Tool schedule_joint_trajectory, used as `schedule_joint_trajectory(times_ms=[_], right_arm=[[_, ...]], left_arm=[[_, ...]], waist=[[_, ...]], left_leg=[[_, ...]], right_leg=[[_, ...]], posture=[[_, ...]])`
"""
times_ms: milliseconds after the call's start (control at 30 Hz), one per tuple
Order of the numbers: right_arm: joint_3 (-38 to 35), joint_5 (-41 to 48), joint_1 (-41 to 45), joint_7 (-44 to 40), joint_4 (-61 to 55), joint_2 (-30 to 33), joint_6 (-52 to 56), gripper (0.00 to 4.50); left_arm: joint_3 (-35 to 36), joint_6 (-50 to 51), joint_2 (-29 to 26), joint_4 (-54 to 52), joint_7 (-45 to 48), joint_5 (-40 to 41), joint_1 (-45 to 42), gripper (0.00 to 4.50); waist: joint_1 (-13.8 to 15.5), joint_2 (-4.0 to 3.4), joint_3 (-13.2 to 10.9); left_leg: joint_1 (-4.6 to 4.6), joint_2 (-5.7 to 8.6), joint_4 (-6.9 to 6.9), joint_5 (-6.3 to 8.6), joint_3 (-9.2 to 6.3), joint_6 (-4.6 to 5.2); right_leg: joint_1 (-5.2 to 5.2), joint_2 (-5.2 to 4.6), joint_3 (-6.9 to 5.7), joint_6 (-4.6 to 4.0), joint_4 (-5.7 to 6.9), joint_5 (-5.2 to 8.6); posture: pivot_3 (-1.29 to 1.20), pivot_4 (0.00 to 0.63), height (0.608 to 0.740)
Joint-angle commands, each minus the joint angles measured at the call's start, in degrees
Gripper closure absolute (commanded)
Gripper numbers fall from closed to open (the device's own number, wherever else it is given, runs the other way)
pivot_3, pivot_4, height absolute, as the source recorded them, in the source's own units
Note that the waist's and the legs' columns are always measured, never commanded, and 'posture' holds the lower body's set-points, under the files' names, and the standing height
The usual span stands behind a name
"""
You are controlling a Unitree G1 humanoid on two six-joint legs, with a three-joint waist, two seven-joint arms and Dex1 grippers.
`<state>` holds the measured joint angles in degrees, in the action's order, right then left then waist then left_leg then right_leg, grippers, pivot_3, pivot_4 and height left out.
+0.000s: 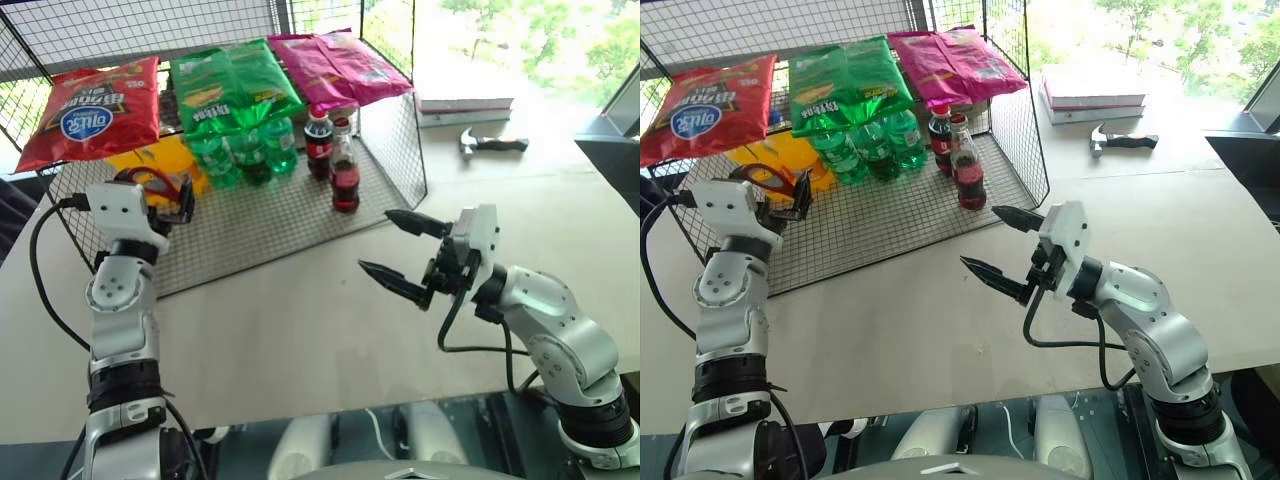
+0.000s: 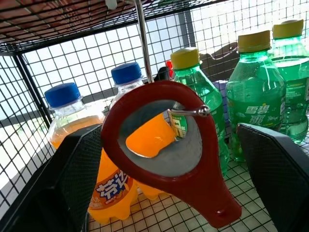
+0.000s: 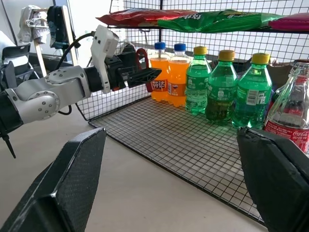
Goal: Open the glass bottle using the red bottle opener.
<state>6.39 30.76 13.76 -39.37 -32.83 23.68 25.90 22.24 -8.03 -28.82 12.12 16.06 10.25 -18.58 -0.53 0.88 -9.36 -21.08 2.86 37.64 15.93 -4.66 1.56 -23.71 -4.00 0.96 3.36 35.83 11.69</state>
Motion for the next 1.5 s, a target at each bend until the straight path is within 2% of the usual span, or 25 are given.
schedule_joint_trajectory(times_ms=[33, 167, 633, 733, 1267, 1300, 1333, 1400, 1467, 1500], right_arm=[[-0.07, 0.07, 0.0, 0.24, -1.39, -0.46, -1.52, 0.15], [-0.01, -0.3, 0.14, 0.14, -1.17, -0.62, -1.55, 0.09], [0.5, -1.26, 0.45, -0.05, -0.21, -1.23, -2.15, 0.09], [0.61, -1.47, 0.39, -0.31, 0.22, -1.15, -2.6, 0.09], [1.25, -2.62, 0.07, -0.69, 1.65, -1.67, -4.42, 0.09], [1.29, -2.7, -0.01, -0.7, 1.69, -1.66, -4.5, 0.09], [1.29, -2.72, -0.06, -0.67, 1.67, -1.67, -4.54, 0.09], [1.33, -2.8, 0.03, -0.62, 1.84, -1.71, -4.62, 0.09], [1.37, -2.85, 0.02, -0.6, 1.93, -1.7, -4.74, 0.09], [1.41, -2.88, -0.09, -0.61, 1.88, -1.66, -4.79, 0.09]], left_arm=[[0.31, -1.69, -0.97, -0.19, 0.29, 0.31, -1.06, 0.0], [0.21, -1.83, -0.98, 0.01, 0.27, 0.27, -1.14, 1.09], [0.34, -1.8, -0.99, -1.01, 0.22, 0.46, -0.52, 1.09], [0.39, -1.83, -1.0, -1.22, 0.28, 0.53, -0.37, 1.87], [0.12, -1.12, -0.84, -2.9, 0.5, 0.9, 0.43, 1.87], [0.09, -1.12, -0.68, -3.21, 0.76, 1.24, 0.56, 2.41], [0.04, -0.97, -0.53, -3.75, 0.91, 1.46, 0.83, 2.71], [-0.01, -0.69, -0.46, -4.29, 0.88, 1.55, 1.07, 3.7], [0.08, -0.46, -0.47, -4.66, 0.66, 1.48, 1.21, 4.46], [0.31, -0.01, -0.43, -5.26, 0.34, 1.6, 1.45, 4.46]], waist=[[-0.01, 0.0, 0.0], [-0.03, 0.0, 0.0], [-0.03, 0.0, 0.0], [-0.02, 0.0, 0.0], [-0.03, 0.0, 0.0], [-0.01, 0.0, 0.0], [-0.02, 0.0, 0.0], [-0.06, 0.0, 0.0], [-0.06, 0.0, 0.0], [-0.06, 0.0, 0.0]], left_leg=[[0.0, 0.0, 0.0, 0.0, 0.0, 0.0], [0.0, 0.0, 0.0, 0.0, 0.0, 0.0], [0.0, 0.0, 0.0, 0.0, 0.0, 0.0], [0.0, 0.0, 0.0, 0.0, 0.0, 0.0], [-0.01, 0.0, 0.0, 0.0, 0.0, 0.0], [-0.01, 0.0, 0.0, 0.0, 0.0, 0.0], [-0.01, 0.0, 0.0, 0.0, -0.01, 0.0], [-0.01, 0.0, 0.0, 0.0, -0.01, 0.0], [-0.01, 0.0, 0.0, 0.0, -0.01, 0.0], [-0.01, 0.0, 0.0, 0.0, -0.01, 0.0]], right_leg=[[0.0, 0.0, 0.0, 0.0, 0.0, 0.0], [0.0, 0.0, 0.0, 0.0, 0.0, 0.0], [0.0, 0.0, 0.0, 0.0, 0.0, 0.0], [0.0, 0.0, 0.0, 0.0, 0.0, 0.0], [-0.01, 0.0, 0.0, 0.0, 0.0, 0.0], [-0.01, 0.0, 0.0, 0.0, 0.0, 0.0], [-0.01, 0.0, 0.0, 0.0, 0.0, 0.0], [-0.01, -0.01, 0.0, 0.0, 0.01, 0.0], [-0.01, 0.0, 0.0, 0.0, 0.01, 0.0], [-0.01, 0.0, 0.0, 0.0, 0.01, 0.0]], posture=[[0.0, 0.15, 0.74], [0.0, 0.15, 0.74], [0.0, 0.15, 0.74], [0.0, 0.15, 0.74], [0.0, 0.15, 0.74], [0.0, 0.15, 0.74], [0.0, 0.15, 0.74], [0.0, 0.15, 0.74], [0.0, 0.15, 0.74], [0.0, 0.15, 0.74]])
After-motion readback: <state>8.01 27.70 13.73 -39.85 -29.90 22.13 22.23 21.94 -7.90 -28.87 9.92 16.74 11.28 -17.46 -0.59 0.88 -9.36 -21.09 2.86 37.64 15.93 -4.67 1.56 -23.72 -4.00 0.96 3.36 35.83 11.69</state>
